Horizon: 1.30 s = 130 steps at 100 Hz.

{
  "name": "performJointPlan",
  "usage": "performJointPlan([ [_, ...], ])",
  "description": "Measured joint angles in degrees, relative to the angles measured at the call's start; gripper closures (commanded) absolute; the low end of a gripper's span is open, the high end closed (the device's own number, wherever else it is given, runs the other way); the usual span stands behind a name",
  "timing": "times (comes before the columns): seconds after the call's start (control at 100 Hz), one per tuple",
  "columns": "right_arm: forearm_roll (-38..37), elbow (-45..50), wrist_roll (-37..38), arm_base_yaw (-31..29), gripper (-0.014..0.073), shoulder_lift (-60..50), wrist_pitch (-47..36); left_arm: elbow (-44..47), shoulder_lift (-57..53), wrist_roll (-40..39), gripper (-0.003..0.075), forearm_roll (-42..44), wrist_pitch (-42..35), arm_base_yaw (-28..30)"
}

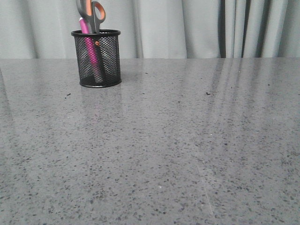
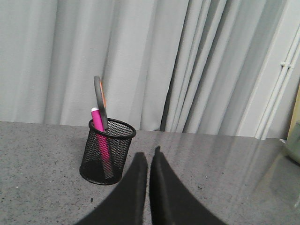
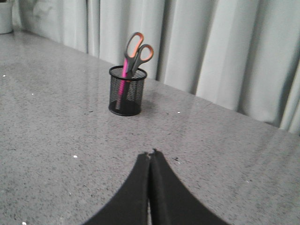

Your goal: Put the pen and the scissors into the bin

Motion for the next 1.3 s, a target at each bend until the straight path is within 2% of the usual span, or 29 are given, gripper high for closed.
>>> performJointPlan([
  [0.12, -0.60, 2.17, 0.00, 0.00, 0.0662, -5.83, 1.52, -0.01, 0.00, 0.00, 0.0739, -0.11, 0.87, 0.00],
  [0.34, 3.86, 2.75, 0.00, 0.00, 0.0662, -5.97, 1.62, 0.16, -0.04, 0.00, 0.0739, -0.11, 1.21, -0.10],
  [0.72, 4.44, 2.88, -0.07, 0.00, 0.0662, -5.97, 1.62, 0.28, -0.04, 0.00, 0.0739, -0.11, 1.11, -0.10],
  [0.81, 4.44, 2.88, -0.07, 0.00, 0.0662, -5.97, 1.73, 0.50, -0.04, 0.00, 0.0739, 2.88, 0.97, -0.10],
  [0.89, 4.44, 2.88, -0.07, 0.00, 0.0662, -5.97, 1.73, 0.72, -0.53, -1.12, 0.0739, 13.67, -0.48, 0.01],
  [0.96, 4.44, 2.88, -0.07, 0.00, 0.0662, -5.97, 1.73, 1.61, -0.64, -8.93, 0.0739, 28.36, -1.52, 0.96],
  [1.12, 4.44, 2.88, -0.07, 0.00, 0.0662, -5.97, 1.73, 5.57, -1.34, -42.87, 0.0739, 69.63, -1.26, 6.57],
  [1.19, 4.51, 2.88, -0.07, 0.00, 0.0662, -5.97, 1.73, 8.14, -2.50, -53.16, 0.0739, 80.14, -0.91, 9.61],
  [1.3, 4.51, 2.88, -0.07, 0.00, 0.0662, -5.97, 1.73, 13.19, -5.12, -60.78, 0.0739, 85.94, -0.82, 13.60],
])
